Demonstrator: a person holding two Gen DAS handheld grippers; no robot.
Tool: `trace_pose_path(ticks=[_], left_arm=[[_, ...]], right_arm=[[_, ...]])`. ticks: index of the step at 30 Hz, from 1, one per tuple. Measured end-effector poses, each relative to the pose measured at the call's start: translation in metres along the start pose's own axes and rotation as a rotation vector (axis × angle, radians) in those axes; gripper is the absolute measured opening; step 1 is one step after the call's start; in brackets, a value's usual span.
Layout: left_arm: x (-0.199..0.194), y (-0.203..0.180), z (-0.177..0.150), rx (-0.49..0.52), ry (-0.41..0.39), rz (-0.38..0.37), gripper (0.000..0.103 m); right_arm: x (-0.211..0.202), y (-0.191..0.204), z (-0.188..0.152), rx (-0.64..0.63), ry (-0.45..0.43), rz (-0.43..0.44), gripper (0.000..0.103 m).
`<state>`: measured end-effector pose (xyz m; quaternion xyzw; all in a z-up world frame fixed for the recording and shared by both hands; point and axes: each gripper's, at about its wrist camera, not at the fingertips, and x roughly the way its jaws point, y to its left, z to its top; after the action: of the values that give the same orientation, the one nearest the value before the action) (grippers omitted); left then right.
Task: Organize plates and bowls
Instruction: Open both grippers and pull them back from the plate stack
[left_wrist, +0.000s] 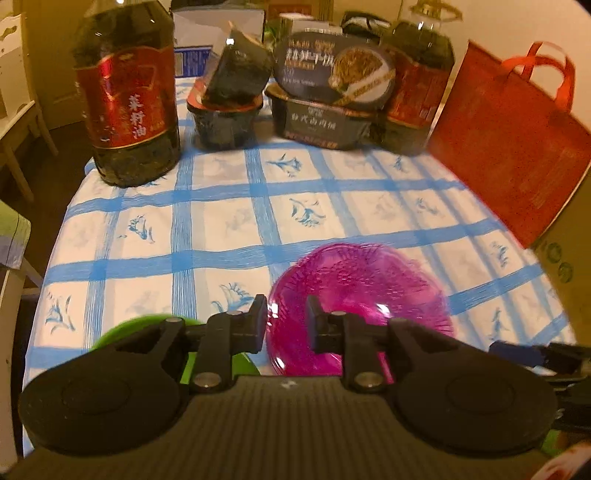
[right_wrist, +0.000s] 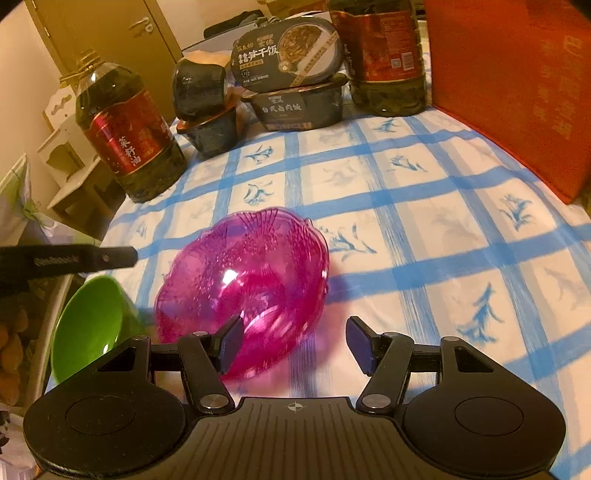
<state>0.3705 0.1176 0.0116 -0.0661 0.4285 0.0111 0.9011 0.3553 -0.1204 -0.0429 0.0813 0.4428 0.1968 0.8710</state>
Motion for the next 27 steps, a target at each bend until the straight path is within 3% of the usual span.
trace_pose_path(ticks=[16,27], left_arm=[[-0.123,-0.017,-0.087,-0.089,-0.062,-0.025,0.039],[-0.171,-0.03,-0.169,-0.123,-0.054,-0.037,0.059]], right_arm=[[-0.097,0.033,-0.074,-0.022,-0.009,-0.015,0.061],[-0.14,0.037,-0.131,-0.04,0.008,-0.031,0.062]])
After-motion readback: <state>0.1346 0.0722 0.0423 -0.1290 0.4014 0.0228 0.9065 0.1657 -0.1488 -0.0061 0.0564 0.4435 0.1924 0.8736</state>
